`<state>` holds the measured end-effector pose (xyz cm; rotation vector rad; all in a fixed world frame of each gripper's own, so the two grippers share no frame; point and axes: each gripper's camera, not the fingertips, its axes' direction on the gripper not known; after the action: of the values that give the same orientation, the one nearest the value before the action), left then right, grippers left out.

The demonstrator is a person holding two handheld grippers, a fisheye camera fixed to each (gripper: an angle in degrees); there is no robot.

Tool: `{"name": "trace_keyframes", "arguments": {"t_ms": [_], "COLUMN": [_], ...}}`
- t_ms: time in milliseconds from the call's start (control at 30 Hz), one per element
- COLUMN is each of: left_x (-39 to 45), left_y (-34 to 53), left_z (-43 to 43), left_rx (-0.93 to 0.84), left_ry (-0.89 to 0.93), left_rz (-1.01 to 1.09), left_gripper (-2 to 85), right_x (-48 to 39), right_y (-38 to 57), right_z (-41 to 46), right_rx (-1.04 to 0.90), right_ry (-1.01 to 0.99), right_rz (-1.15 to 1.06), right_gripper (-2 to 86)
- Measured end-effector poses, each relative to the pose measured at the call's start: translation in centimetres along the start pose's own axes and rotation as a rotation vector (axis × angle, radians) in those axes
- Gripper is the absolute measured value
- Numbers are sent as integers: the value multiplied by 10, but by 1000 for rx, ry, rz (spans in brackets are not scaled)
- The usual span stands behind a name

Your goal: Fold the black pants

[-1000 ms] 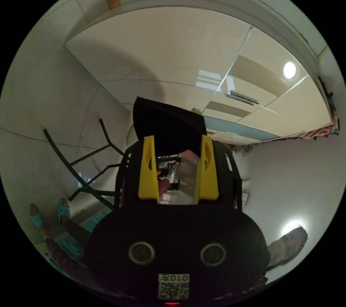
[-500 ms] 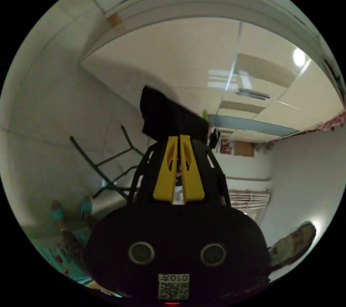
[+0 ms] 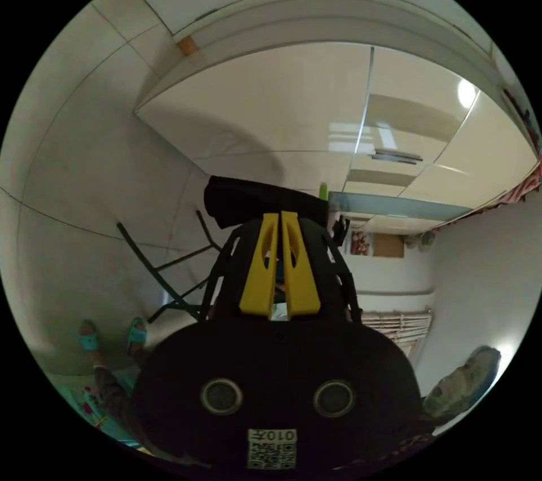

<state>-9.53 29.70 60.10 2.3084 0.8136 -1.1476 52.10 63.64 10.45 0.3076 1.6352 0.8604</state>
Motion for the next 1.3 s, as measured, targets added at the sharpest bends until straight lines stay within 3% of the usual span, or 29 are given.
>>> {"name": "trace_keyframes", "arguments": {"t_ms": [233, 367, 600, 700, 767, 933, 1067, 1167, 1300], "left_x": [19, 26, 38, 40, 37, 40, 51, 41, -7], "left_y": [18, 20, 36, 42, 50, 70, 112, 160, 240], "left_z": [-21, -27, -63, -81, -108, -143, -188, -213, -232], "left_rx": [5, -53, -21, 30, 173, 243, 285, 215, 212], "left_ry": [20, 14, 62, 189, 304, 292, 349, 242, 269], "left_rz": [-39, -51, -37, -35, -68, -121, -31, -3, -128], "left_gripper": [-2, -1, -2, -2, -2, -2, -2, -2, -2], "right_x": [-34, -15, 39, 55, 61, 86, 102, 118, 150], "right_y": [-92, -106, -109, -99, -89, -29, 50, 138, 296], "right_z": [98, 112, 83, 68, 54, -15, -93, -178, -302], "right_rx": [-258, -324, -233, -217, -204, -105, -14, 128, 434], "right_ry": [83, 101, -93, -172, -188, -472, -499, -494, -360], "right_rz": [-194, -138, 38, 99, 103, 97, 95, 117, 368], "right_gripper": [22, 20, 19, 20, 21, 25, 33, 44, 76]}}
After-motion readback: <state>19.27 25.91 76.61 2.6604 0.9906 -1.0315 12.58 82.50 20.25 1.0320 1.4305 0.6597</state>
